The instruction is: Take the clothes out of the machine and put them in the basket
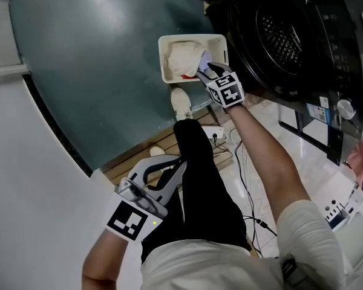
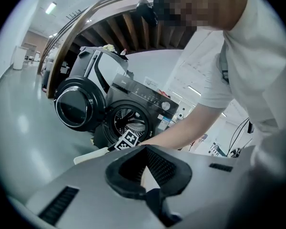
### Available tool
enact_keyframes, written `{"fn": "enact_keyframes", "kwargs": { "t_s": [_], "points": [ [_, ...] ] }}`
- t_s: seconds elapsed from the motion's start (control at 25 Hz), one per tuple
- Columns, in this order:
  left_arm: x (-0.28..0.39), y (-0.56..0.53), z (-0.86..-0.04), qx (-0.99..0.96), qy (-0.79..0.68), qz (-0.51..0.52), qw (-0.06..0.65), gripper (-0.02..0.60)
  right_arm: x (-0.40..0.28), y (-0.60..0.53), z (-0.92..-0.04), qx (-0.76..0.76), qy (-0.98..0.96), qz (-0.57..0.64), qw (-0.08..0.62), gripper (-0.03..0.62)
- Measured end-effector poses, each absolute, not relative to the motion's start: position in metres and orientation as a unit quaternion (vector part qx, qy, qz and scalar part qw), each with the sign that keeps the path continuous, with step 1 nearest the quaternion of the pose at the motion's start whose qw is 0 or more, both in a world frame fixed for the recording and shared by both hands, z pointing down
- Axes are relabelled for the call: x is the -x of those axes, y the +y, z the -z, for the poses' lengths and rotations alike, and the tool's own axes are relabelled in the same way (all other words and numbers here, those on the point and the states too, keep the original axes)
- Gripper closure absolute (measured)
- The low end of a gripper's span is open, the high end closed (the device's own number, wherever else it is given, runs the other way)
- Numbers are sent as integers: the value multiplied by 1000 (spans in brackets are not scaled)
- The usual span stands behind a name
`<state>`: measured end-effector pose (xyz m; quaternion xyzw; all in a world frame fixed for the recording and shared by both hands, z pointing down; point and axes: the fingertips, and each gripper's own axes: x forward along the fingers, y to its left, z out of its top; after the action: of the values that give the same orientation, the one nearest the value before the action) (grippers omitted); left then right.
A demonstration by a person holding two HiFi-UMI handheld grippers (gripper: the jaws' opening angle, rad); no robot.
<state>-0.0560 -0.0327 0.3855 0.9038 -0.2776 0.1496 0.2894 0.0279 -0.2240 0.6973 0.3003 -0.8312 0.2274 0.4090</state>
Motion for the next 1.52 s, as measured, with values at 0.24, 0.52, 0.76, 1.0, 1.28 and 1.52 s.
{"fn": "enact_keyframes", "kwargs": {
  "t_s": [0.24,0.52,0.76,1.0,1.28,1.52],
  "points": [
    [49,-4,-345,-910,-272,-152,273,583,-36,-200,-617,-328,-845,-218,362,448],
    [50,35,-297,-916,-270,-156,254,583,-41,-160,-511,-350,-862,-206,304,468],
    [56,60,-259,-918,-274,-156,240,583,-46,-118,-416,-360,-875,-184,266,508],
    [64,75,-225,-923,-281,-161,210,583,-42,-77,-344,-362,-887,-167,234,542],
    [65,100,-185,-926,-287,-160,187,583,-44,-18,-278,-354,-896,-152,221,570],
    [72,117,-159,-926,-300,-145,178,583,-45,15,-226,-353,-905,-129,200,571]
  ]
}}
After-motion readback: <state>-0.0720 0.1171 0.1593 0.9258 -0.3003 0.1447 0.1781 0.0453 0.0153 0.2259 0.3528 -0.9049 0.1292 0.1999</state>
